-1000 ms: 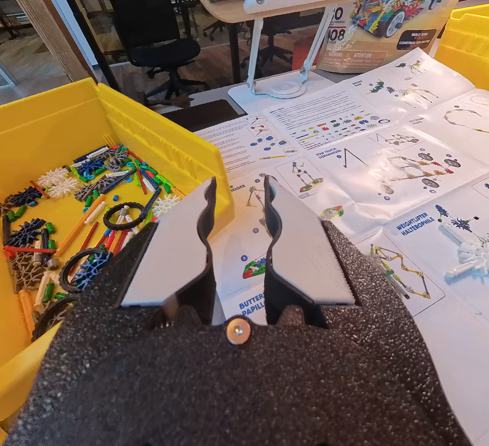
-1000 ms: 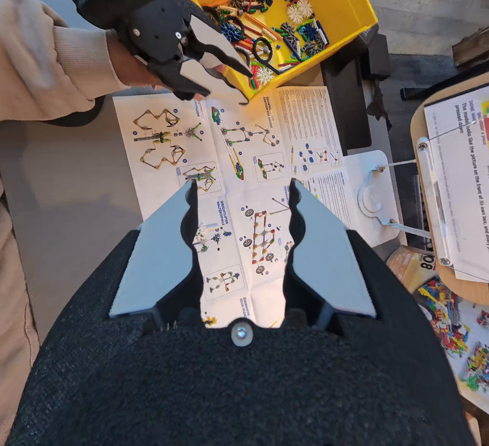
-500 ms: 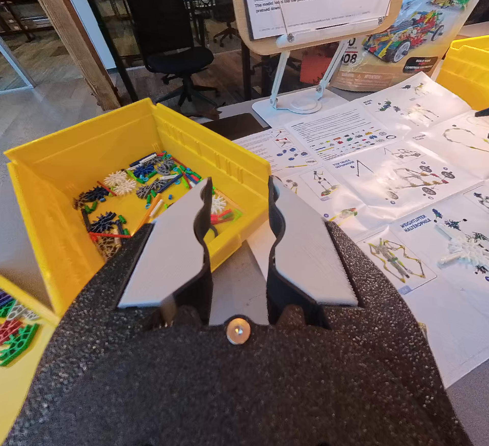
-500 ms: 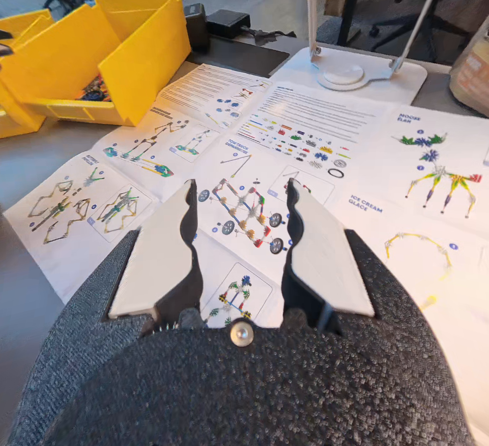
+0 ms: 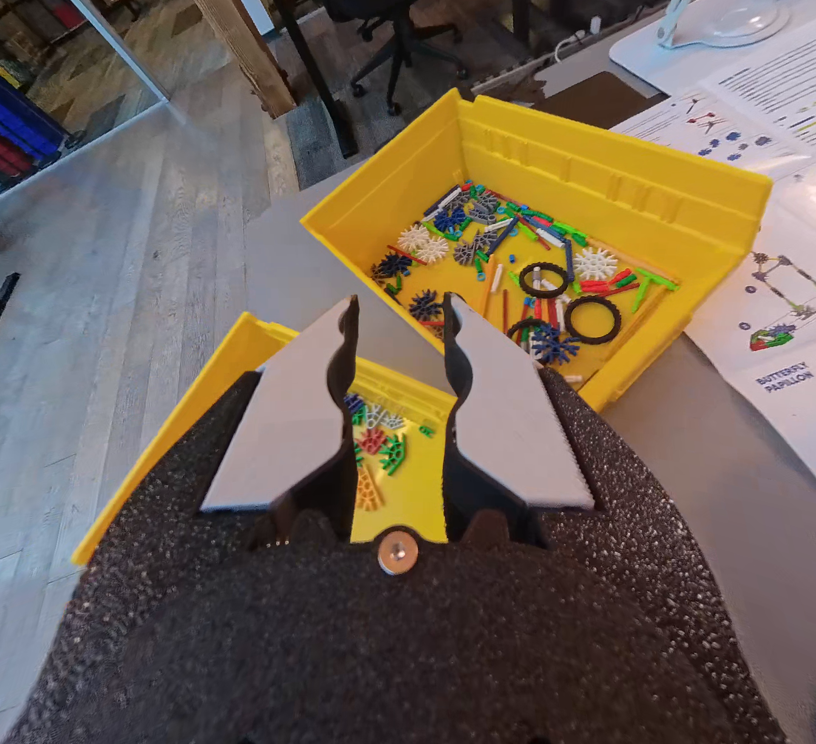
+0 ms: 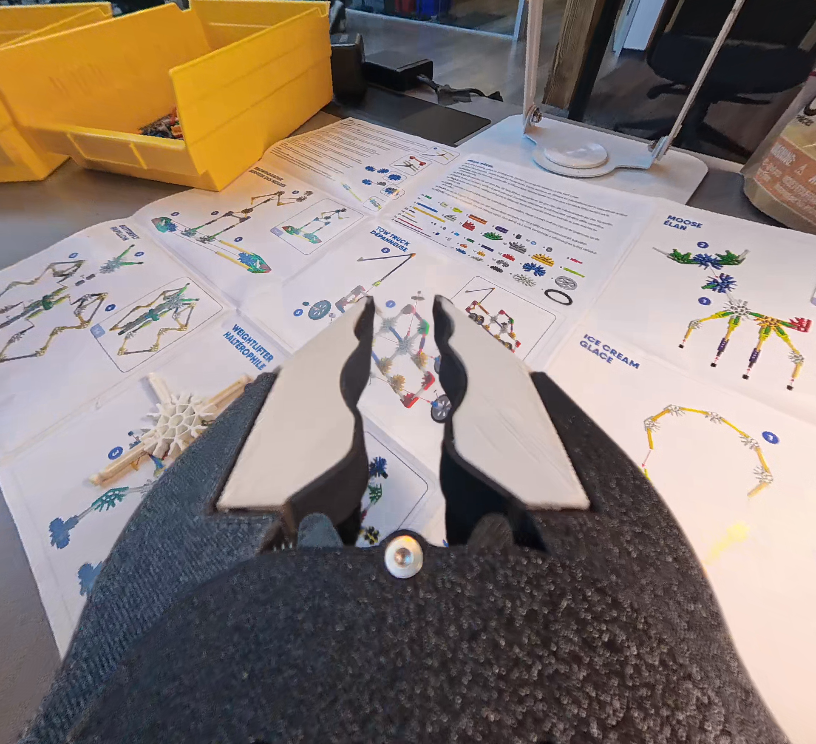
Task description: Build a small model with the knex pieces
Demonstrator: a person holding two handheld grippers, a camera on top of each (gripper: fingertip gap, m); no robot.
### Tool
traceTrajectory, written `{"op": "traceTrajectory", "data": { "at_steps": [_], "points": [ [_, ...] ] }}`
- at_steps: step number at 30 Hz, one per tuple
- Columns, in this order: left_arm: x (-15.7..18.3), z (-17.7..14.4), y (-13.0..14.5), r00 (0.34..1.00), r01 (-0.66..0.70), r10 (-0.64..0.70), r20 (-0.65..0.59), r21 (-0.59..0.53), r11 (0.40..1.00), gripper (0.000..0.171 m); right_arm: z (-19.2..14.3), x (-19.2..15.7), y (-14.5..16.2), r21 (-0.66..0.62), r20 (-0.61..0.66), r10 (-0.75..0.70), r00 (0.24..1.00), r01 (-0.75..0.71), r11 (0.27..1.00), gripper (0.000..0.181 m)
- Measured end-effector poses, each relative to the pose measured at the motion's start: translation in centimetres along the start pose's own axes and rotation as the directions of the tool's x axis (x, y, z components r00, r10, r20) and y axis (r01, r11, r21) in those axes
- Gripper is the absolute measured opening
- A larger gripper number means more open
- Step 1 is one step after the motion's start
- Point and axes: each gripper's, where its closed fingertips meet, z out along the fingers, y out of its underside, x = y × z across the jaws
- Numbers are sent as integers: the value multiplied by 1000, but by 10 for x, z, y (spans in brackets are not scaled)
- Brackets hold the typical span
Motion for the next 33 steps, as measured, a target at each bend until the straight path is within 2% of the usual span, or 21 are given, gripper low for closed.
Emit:
{"op": "traceTrajectory", "data": {
  "at_steps": [2, 5, 9, 12, 18, 20, 23, 29, 33],
  "points": [
    [-19, 3, -6, 998, -39, 36, -59, -55, 998, 36, 1, 0, -3, 16, 1, -6, 1000, 6, 1000, 29],
    [-28, 10, -22, 973, -114, 86, -213, -122, 986, 33, 3, -3, -8, 46, 2, -25, 1000, 25, 999, 29],
    [-13, 29, -38, 904, -242, 149, -401, -192, 951, 35, 4, 1, -13, 71, -39, -78, 996, 81, 994, 29],
    [5, 56, -37, 847, -341, 185, -498, -243, 908, 39, 3, 5, -15, 82, -75, -91, 993, 97, 992, 28],
    [33, 124, 5, 755, -535, 230, -614, -373, 758, 37, 2, 12, -14, 77, -113, -99, 989, 108, 991, 28],
    [35, 145, 19, 750, -572, 243, -615, -419, 705, 34, 2, 13, -14, 79, -114, -95, 989, 104, 991, 28],
    [41, 167, 34, 750, -582, 220, -623, -465, 667, 29, 1, 13, -14, 80, -117, -98, 988, 108, 991, 26],
    [48, 191, 64, 743, -612, 199, -639, -529, 587, 21, 2, 10, -13, 79, -99, -102, 990, 110, 991, 23],
    [51, 182, 73, 728, -625, 140, -671, -566, 537, 19, 2, 10, -13, 79, -88, -94, 992, 101, 992, 23]
  ]
}}
